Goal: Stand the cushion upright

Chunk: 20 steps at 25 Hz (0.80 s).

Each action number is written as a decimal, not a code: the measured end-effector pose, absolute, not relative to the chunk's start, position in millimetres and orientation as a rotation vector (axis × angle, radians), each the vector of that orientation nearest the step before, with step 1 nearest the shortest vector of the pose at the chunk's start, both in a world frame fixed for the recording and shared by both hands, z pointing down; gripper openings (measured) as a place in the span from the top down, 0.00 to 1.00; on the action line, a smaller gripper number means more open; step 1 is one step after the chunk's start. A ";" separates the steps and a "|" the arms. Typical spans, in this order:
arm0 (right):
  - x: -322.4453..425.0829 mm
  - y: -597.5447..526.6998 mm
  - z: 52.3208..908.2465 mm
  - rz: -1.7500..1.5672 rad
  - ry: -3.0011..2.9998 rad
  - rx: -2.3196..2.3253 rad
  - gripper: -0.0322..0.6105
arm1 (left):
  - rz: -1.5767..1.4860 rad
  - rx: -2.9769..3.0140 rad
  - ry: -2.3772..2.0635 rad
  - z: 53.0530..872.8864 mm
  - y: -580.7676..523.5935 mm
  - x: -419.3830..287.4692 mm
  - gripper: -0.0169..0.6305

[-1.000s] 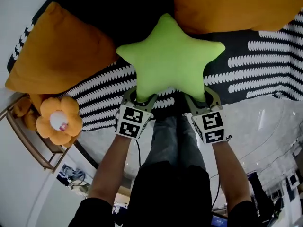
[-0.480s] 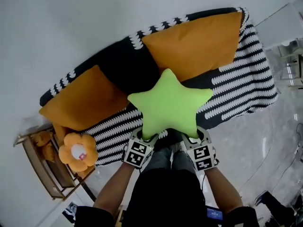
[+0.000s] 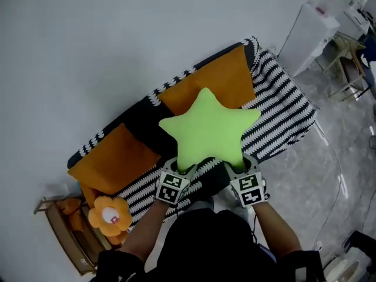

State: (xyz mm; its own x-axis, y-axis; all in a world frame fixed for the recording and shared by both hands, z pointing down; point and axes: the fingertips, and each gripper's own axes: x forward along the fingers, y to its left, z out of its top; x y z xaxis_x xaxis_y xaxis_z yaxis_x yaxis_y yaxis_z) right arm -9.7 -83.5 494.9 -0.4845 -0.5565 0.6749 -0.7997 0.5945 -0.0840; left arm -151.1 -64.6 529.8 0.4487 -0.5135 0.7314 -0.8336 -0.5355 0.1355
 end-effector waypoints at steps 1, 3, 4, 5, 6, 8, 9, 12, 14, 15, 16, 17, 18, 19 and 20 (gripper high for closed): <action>3.1 -85.6 488.1 0.506 -2.216 1.078 0.63 | 0.867 2.231 -1.132 524.8 -67.0 -138.0 0.62; 35.4 -88.5 475.7 0.473 -2.209 1.101 0.63 | 0.840 2.262 -1.134 515.2 -71.6 -105.3 0.62; 53.6 -89.1 469.8 0.459 -2.207 1.116 0.63 | 0.830 2.281 -1.135 510.2 -73.7 -87.0 0.62; 71.9 -88.6 463.8 0.447 -2.204 1.132 0.63 | 0.823 2.298 -1.134 505.0 -74.8 -68.6 0.62; 90.1 -87.1 457.8 0.436 -2.202 1.148 0.63 | 0.817 2.313 -1.133 499.8 -75.0 -50.3 0.62; 127.6 -83.0 446.2 0.413 -2.194 1.181 0.63 | 0.805 2.340 -1.128 490.3 -74.6 -12.8 0.62; 147.5 -80.7 440.9 0.398 -2.189 1.198 0.63 | 0.797 2.355 -1.123 486.4 -74.3 7.3 0.62; 209.5 -72.1 431.2 0.354 -2.171 1.249 0.63 | 0.760 2.403 -1.102 480.9 -71.8 70.7 0.62; 248.2 -67.9 429.8 0.335 -2.155 1.278 0.63 | 0.725 2.424 -1.091 480.0 -70.7 110.0 0.62; 265.2 -66.0 429.0 0.330 -2.146 1.289 0.63 | 0.713 2.429 -1.083 479.5 -69.6 127.2 0.62; 280.4 -64.0 427.7 0.328 -2.138 1.300 0.63 | 0.704 2.433 -1.073 478.9 -68.0 142.7 0.62; 293.4 -61.7 426.5 0.326 -2.133 1.310 0.63 | 0.699 2.438 -1.059 478.6 -66.1 156.1 0.62; 303.9 -59.5 425.7 0.324 -2.129 1.320 0.63 | 0.695 2.443 -1.045 478.8 -64.3 167.3 0.62; 312.2 -57.5 425.3 0.321 -2.123 1.328 0.63 | 0.692 2.447 -1.030 479.6 -62.9 176.4 0.62; 319.3 -56.2 425.4 0.320 -2.111 1.334 0.63 | 0.689 2.448 -1.017 481.2 -62.4 183.8 0.62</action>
State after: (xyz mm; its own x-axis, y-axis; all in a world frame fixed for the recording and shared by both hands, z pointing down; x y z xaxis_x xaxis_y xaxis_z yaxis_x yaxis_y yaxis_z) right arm 319.3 -56.2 425.4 -0.3027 -0.7307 0.6119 -0.8792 0.4619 0.1166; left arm 183.8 -62.4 481.2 0.6137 -0.5388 0.5770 -0.7358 -0.6554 0.1705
